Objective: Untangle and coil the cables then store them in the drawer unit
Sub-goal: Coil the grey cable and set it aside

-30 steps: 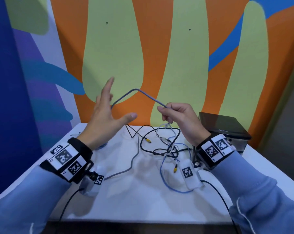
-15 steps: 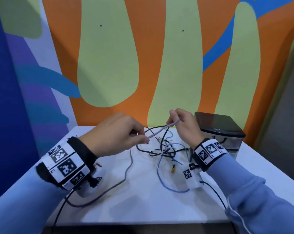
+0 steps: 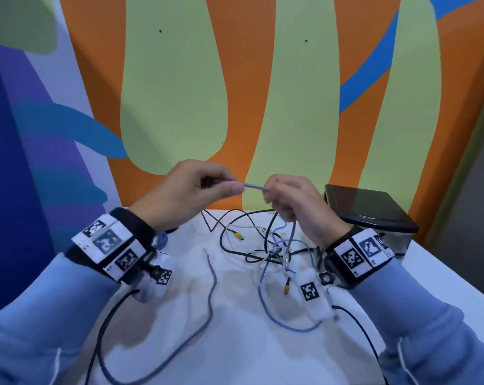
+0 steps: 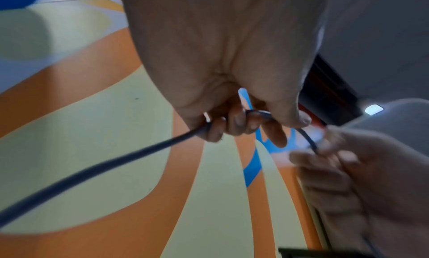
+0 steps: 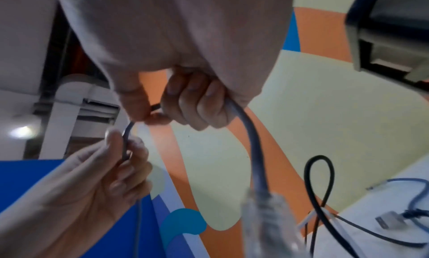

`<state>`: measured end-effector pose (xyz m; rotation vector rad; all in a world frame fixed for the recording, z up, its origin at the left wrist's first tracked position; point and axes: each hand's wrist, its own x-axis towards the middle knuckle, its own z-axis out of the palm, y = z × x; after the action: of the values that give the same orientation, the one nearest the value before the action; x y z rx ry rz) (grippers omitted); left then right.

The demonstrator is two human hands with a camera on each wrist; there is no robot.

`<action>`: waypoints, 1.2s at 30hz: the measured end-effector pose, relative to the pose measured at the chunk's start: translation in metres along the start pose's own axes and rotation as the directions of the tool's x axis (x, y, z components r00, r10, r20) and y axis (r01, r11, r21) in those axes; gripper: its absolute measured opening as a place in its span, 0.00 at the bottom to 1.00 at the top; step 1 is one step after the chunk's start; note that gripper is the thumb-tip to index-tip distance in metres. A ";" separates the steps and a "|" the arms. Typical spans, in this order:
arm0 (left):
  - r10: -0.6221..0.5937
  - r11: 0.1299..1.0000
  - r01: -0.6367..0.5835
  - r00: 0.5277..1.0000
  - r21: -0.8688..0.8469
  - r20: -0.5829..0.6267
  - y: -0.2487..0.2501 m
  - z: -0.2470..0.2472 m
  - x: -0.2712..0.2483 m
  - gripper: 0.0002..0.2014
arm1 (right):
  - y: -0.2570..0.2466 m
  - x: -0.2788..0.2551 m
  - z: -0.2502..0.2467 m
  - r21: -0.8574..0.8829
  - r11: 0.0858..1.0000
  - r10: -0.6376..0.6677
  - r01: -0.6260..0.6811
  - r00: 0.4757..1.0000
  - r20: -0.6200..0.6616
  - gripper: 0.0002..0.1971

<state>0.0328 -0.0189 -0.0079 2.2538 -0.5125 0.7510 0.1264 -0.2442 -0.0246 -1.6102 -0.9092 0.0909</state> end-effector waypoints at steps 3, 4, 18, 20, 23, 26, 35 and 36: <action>-0.114 0.973 0.101 0.992 -0.206 -0.052 -0.026 -0.012 -0.004 0.13 | 0.009 0.004 -0.010 0.132 0.989 0.078 -0.068 0.995 -0.068 0.11; -0.137 0.966 0.118 0.988 -0.229 -0.068 -0.033 -0.012 -0.006 0.12 | 0.011 0.005 -0.009 0.126 0.988 0.091 -0.086 0.995 -0.034 0.12; -0.118 0.987 0.086 0.960 -0.133 -0.255 -0.090 0.043 0.025 0.12 | 0.031 0.039 0.016 0.435 0.891 0.116 -0.131 0.991 0.061 0.19; -0.194 0.978 0.175 0.964 -0.115 -0.183 -0.104 0.049 0.023 0.12 | 0.040 0.043 0.015 0.445 0.890 0.099 -0.102 0.995 0.030 0.21; -0.291 0.956 0.286 0.954 -0.071 -0.077 -0.116 0.062 0.019 0.14 | 0.055 0.045 0.019 0.477 0.877 0.077 -0.061 0.997 -0.013 0.21; -0.373 0.928 0.373 0.928 -0.005 0.009 -0.118 0.072 0.016 0.15 | 0.062 0.044 0.018 0.528 0.849 0.054 -0.003 0.995 -0.081 0.20; -0.293 0.936 0.338 0.903 0.098 -0.313 -0.101 0.063 0.007 0.17 | 0.057 0.031 0.015 0.691 0.719 0.050 -0.068 0.998 0.046 0.18; -0.266 0.936 0.329 0.895 0.127 -0.357 -0.097 0.059 0.007 0.17 | 0.057 0.030 0.016 0.695 0.712 0.067 -0.094 0.996 0.067 0.20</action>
<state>0.1127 0.0040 -0.0859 2.2336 0.0725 1.0249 0.1673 -0.2118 -0.0654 -0.9251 -0.7035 0.4768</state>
